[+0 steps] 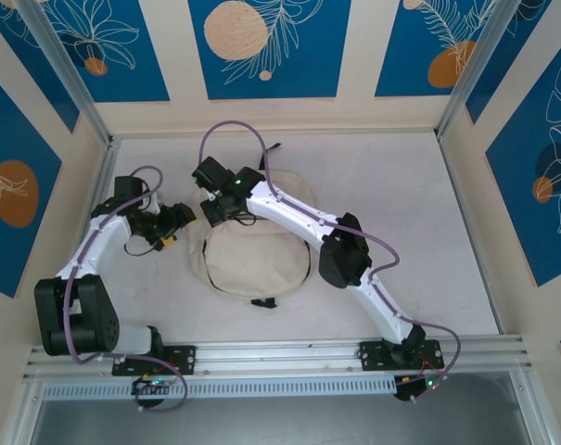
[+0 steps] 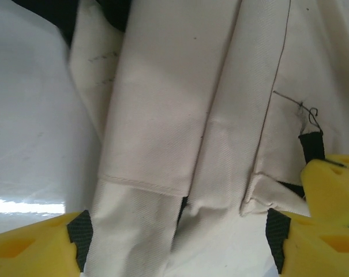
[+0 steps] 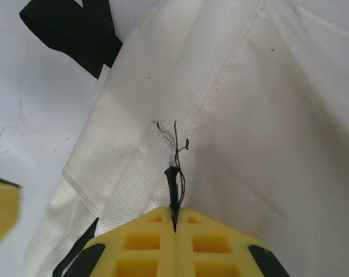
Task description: Pack the student bag
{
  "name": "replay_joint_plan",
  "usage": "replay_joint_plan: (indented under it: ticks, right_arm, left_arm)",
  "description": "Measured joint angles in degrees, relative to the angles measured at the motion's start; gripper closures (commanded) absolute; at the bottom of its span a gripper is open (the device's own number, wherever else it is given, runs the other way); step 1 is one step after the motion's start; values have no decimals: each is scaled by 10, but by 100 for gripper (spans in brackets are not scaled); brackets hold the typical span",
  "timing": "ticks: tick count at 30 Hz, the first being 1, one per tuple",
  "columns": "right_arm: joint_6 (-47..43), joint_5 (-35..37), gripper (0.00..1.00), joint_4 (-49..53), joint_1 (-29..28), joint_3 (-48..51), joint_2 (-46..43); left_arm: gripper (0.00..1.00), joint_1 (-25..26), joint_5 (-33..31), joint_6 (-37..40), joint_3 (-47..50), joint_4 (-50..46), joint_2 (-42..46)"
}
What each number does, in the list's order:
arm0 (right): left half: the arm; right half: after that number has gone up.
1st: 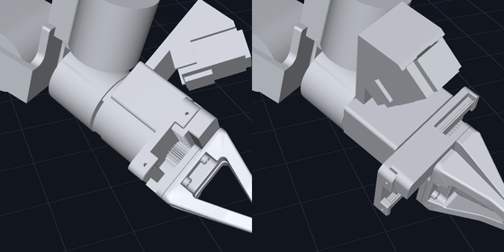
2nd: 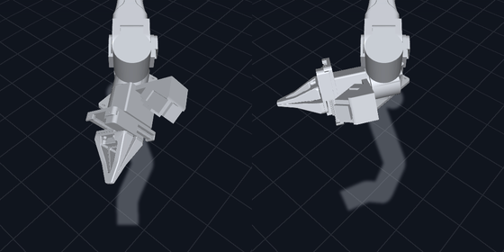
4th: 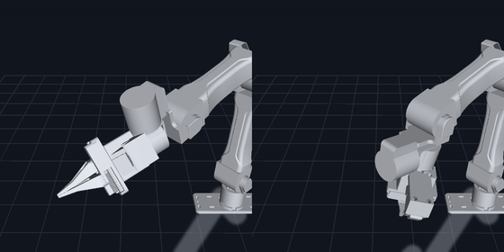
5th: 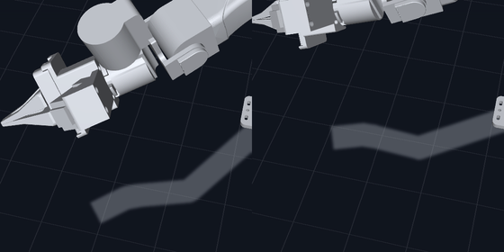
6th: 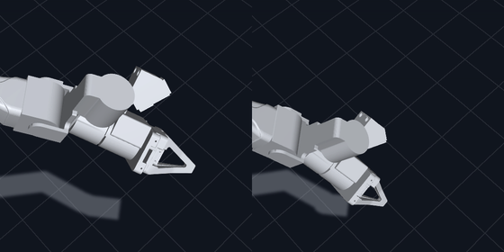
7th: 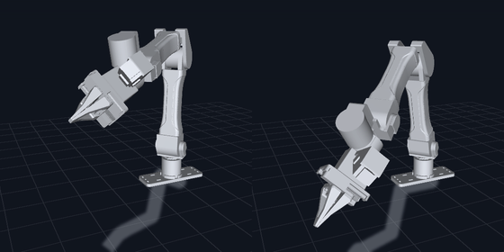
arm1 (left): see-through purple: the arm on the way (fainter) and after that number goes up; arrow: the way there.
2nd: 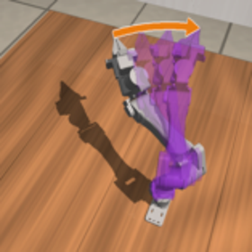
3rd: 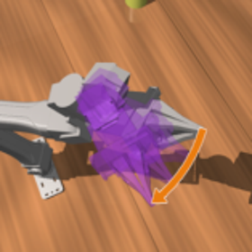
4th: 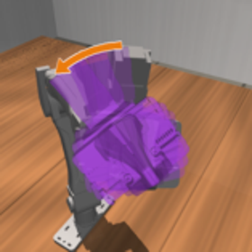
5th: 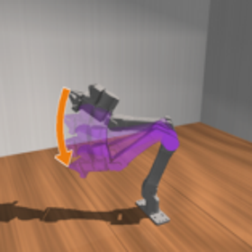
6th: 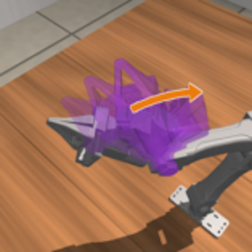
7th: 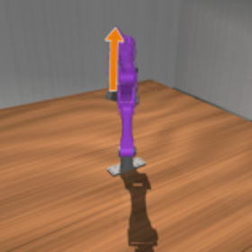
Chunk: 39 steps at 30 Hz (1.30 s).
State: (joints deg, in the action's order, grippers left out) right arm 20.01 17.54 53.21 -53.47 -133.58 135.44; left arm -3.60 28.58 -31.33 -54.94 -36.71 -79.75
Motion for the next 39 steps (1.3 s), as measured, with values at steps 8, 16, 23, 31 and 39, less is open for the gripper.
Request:
replay_joint_plan:
  ticks: [8,16,23,31,39]
  right_arm:
    - [38,-42,100,-20,13,31,-24]
    - [57,-76,100,-29,22,45,-32]
    - [71,-93,100,-42,25,73,-44]
    - [92,-84,100,-54,26,93,-55]
    - [127,-83,100,-61,40,111,-70]
  left_arm:
    - [37,30,39,-36,13,58,-50]
    - [42,62,64,-41,3,83,-105]
    - [75,79,70,-40,-12,92,-128]
    - [100,84,49,-41,-15,89,-133]
    - [100,86,17,-26,-12,76,-92]
